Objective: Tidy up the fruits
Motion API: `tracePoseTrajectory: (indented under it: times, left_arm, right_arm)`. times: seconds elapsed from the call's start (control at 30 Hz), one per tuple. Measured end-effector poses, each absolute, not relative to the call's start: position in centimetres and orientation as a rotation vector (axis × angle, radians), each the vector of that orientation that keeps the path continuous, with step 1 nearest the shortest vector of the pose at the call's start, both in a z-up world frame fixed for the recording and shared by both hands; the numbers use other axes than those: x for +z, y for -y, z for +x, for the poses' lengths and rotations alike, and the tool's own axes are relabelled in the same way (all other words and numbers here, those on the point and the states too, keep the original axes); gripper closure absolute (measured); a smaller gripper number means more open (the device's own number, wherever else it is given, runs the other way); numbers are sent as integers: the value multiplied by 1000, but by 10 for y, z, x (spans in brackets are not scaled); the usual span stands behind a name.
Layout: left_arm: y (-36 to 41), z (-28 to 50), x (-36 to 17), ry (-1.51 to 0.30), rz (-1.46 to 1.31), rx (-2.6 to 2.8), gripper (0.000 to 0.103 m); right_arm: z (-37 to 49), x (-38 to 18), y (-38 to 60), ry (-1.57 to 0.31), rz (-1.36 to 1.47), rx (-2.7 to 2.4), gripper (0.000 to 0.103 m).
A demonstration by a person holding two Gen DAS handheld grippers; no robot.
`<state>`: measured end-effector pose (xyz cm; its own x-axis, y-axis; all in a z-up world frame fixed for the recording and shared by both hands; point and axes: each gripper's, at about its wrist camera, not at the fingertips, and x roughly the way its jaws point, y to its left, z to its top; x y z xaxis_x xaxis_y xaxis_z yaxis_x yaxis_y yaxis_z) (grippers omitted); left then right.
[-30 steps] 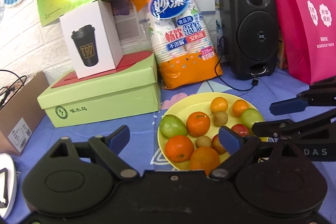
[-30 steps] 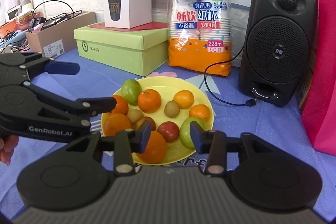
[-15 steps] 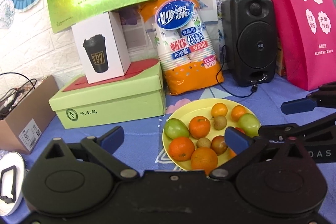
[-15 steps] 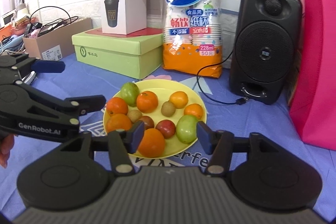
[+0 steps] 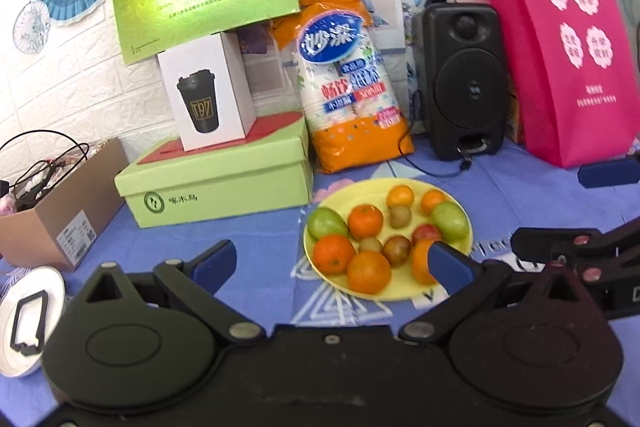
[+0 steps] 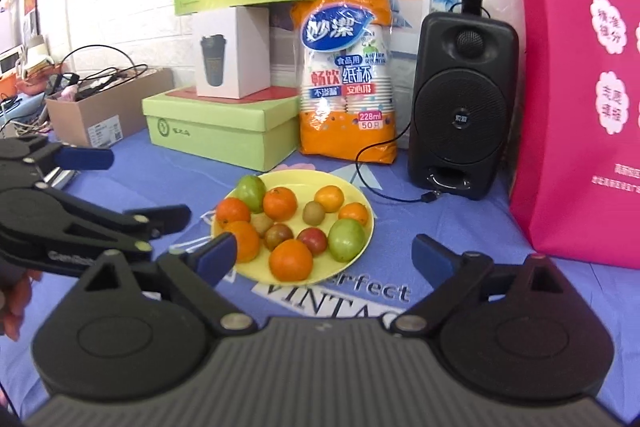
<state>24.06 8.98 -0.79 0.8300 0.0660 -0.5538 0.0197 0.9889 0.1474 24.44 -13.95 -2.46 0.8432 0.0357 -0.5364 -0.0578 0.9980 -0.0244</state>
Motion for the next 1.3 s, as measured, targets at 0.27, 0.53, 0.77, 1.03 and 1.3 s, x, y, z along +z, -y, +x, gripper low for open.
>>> tracePoseTrajectory:
  times: [0.27, 0.53, 0.77, 1.03, 1.3]
  left_arm:
    - [-74, 196, -25, -616, 149, 41, 0]
    - [-63, 163, -36, -661, 79, 61, 0]
    - [-46, 147, -23, -647, 107, 60, 0]
    - [-44, 142, -3, -639, 72, 74, 0]
    - [-44, 142, 2, -654, 85, 119, 0]
  right_arm:
    - [191, -42, 134, -580, -103, 7, 7]
    - [146, -55, 142, -619, -49, -34, 7]
    - [122, -41, 141, -596, -56, -41, 0]
    - [111, -29, 143, -582, -45, -56, 0]
    - [109, -30, 142, -587, -47, -53, 0]
